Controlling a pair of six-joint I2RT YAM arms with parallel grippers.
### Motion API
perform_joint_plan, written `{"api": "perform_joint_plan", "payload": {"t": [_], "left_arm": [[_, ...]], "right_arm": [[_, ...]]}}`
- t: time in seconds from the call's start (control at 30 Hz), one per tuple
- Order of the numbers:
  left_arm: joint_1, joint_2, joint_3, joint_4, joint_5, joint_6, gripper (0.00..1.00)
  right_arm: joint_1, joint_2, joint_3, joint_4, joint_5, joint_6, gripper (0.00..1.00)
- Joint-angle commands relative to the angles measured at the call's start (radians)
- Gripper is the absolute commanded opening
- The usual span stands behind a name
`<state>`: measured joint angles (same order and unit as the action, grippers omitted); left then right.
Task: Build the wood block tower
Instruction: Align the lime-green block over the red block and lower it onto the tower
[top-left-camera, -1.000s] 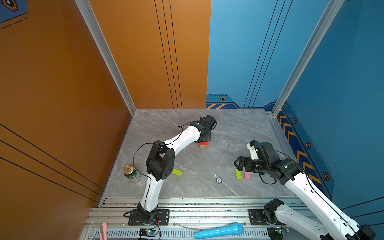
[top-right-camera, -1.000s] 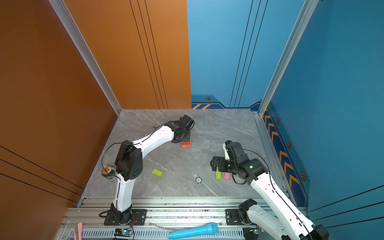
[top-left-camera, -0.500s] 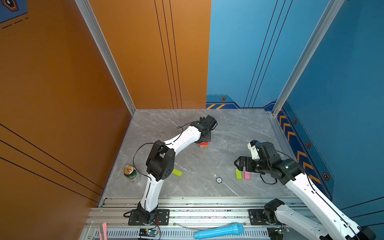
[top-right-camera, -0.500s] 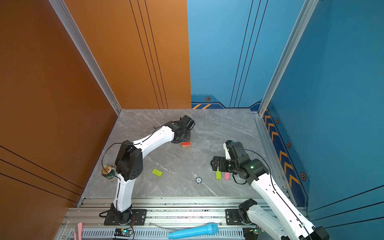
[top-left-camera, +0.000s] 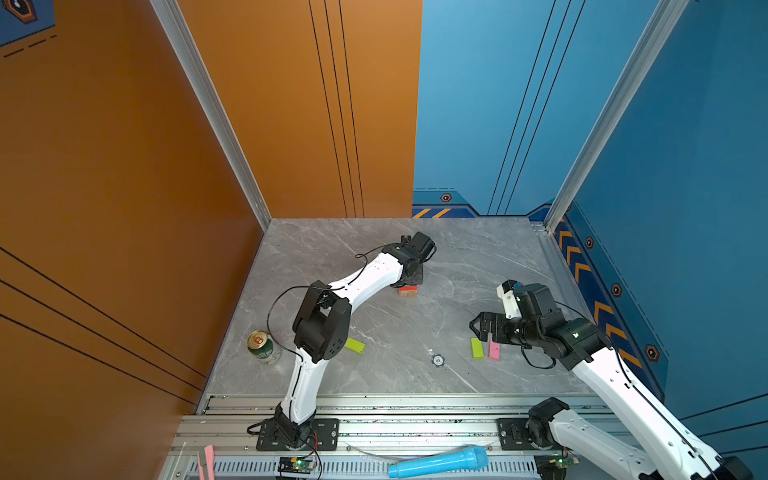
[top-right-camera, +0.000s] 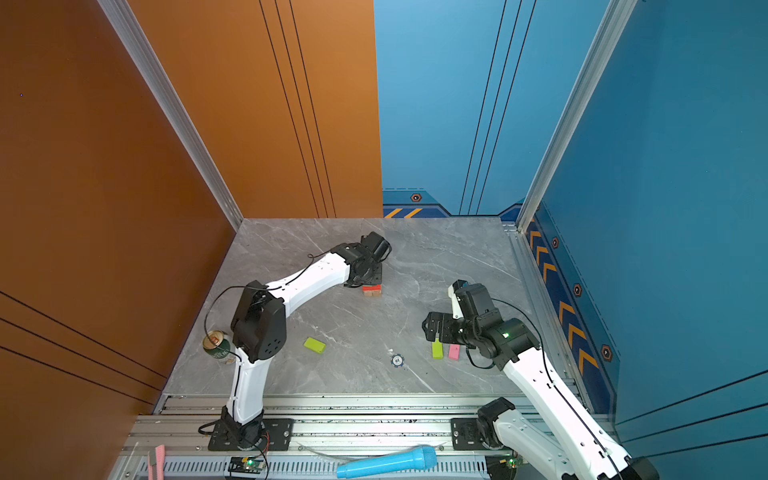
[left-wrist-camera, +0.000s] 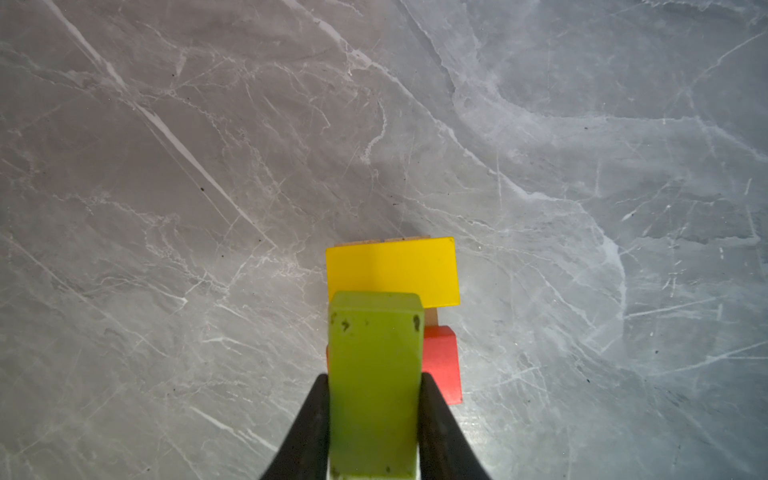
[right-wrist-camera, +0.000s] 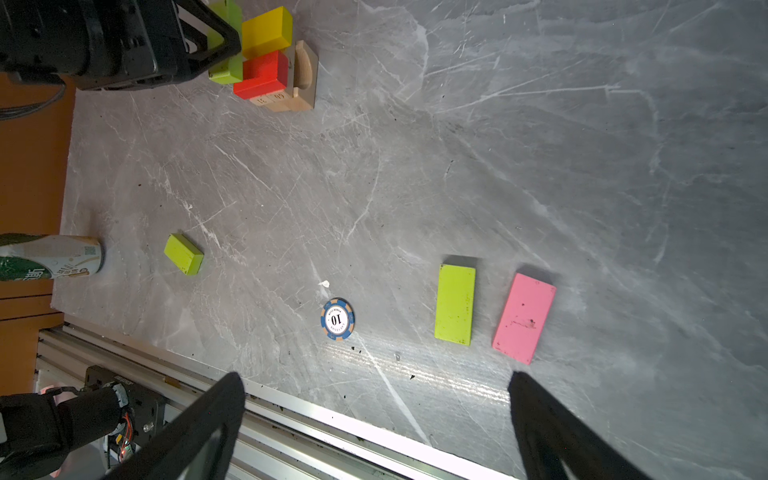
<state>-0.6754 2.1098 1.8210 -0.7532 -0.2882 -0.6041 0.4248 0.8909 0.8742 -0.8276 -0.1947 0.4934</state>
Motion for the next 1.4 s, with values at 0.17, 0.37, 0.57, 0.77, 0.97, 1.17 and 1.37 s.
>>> {"api": "perform_joint_plan", "payload": {"t": [0.17,0.37,0.57,0.77,0.97,1.17,1.37], "left_arm": [[-0.007,0.019,-0.013,-0.020,-0.003,-0.015,0.27],[-0.005,0.021,-0.012,-0.021,-0.005,-0.016,0.29],[-0.004,0.027,-0.007,-0.020,-0.002,-0.015,0.29],[-0.001,0.029,-0.005,-0.020,-0.005,-0.013,0.32],[0.000,0.029,-0.003,-0.020,-0.005,-0.015,0.34],[0.000,0.029,-0.005,-0.020,-0.005,-0.014,0.41],[0.001,0.021,-0.003,-0.020,-0.008,-0.013,0.45]], "right_arm": [[-0.009,-0.013,0.000,-0.006,-0.022,-0.019,1.00],[-0.011,-0.015,-0.001,-0.007,-0.023,-0.020,1.00],[-0.011,-0.017,-0.001,-0.008,-0.023,-0.019,1.00],[-0.011,-0.021,-0.004,-0.008,-0.024,-0.020,1.00],[-0.013,-0.023,-0.004,-0.008,-0.025,-0.021,1.00],[-0.015,-0.021,-0.006,-0.008,-0.026,-0.022,1.00],[-0.015,-0.016,-0.003,-0.005,-0.031,-0.024,1.00]]}}
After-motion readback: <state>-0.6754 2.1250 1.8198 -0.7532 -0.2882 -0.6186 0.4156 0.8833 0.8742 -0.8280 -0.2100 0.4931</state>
